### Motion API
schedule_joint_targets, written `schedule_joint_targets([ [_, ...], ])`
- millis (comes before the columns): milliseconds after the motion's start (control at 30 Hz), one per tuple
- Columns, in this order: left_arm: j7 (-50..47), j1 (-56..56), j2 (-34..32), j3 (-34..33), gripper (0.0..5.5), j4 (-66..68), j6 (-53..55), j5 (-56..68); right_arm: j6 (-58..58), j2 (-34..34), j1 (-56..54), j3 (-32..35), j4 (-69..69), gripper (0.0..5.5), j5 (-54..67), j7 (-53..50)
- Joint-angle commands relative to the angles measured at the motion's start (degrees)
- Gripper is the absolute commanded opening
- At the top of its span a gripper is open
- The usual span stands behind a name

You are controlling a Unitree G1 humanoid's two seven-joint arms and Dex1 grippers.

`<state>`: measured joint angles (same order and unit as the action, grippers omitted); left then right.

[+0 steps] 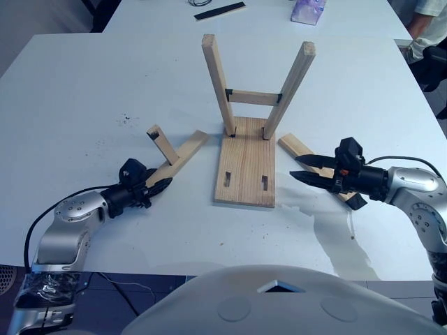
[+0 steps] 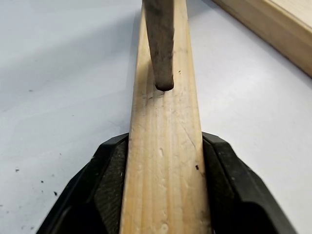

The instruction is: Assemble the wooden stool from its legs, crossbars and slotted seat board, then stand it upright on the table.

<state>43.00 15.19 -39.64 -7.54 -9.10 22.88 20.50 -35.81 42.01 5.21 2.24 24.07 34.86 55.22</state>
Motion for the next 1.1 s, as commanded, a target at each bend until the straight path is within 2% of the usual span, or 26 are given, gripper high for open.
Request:
schedule_joint_targets([
  [33, 0.3, -1.0, 1.8, -2.9, 2.03, -0.8, 0.2, 3.1, 0.3, 0.8, -1.2, 0.5, 0.1, 2.29, 0.0, 0.2],
  [167, -0.3, -5.1, 5.2, -11.9, 2.03, -5.1, 1.1, 14.7, -2.4, 0.1, -3.6, 4.7, 1.8, 2.29, 6.7, 0.5],
  [300, -1.4, -8.7, 4.0, -20.0, 2.03, -20.4, 9.2, 46.5, -7.8, -0.3, -9.1, 9.1, 4.3, 2.29, 19.2, -1.0],
  [400, -6.9, -12.9, 1.4, -20.4, 2.03, -27.4, 9.3, 61.7, -10.5, -0.7, -14.5, 9.1, 5.9, 2.29, 26.9, -2.8],
  [467, -9.4, -15.2, 0.2, -19.0, 2.03, -30.5, 8.9, 67.2, -11.4, -1.4, -18.1, 7.9, 6.0, 2.55, 29.8, -3.4],
  [600, -10.7, -18.3, 0.5, -12.3, 2.03, -34.3, 10.2, 68.2, -13.8, -2.9, -25.9, 5.0, 4.8, 3.19, 34.1, -5.6],
  [767, -9.0, -19.3, 1.0, -5.4, 2.03, -33.9, 11.9, 64.5, -16.6, -3.8, -33.1, 1.1, 2.3, 3.19, 35.1, -5.5],
  [1100, 0.6, -16.3, -0.5, -2.2, 2.03, -30.8, 12.5, 53.2, -17.7, -3.8, -36.1, 1.0, 1.4, 3.19, 36.4, -4.4],
])
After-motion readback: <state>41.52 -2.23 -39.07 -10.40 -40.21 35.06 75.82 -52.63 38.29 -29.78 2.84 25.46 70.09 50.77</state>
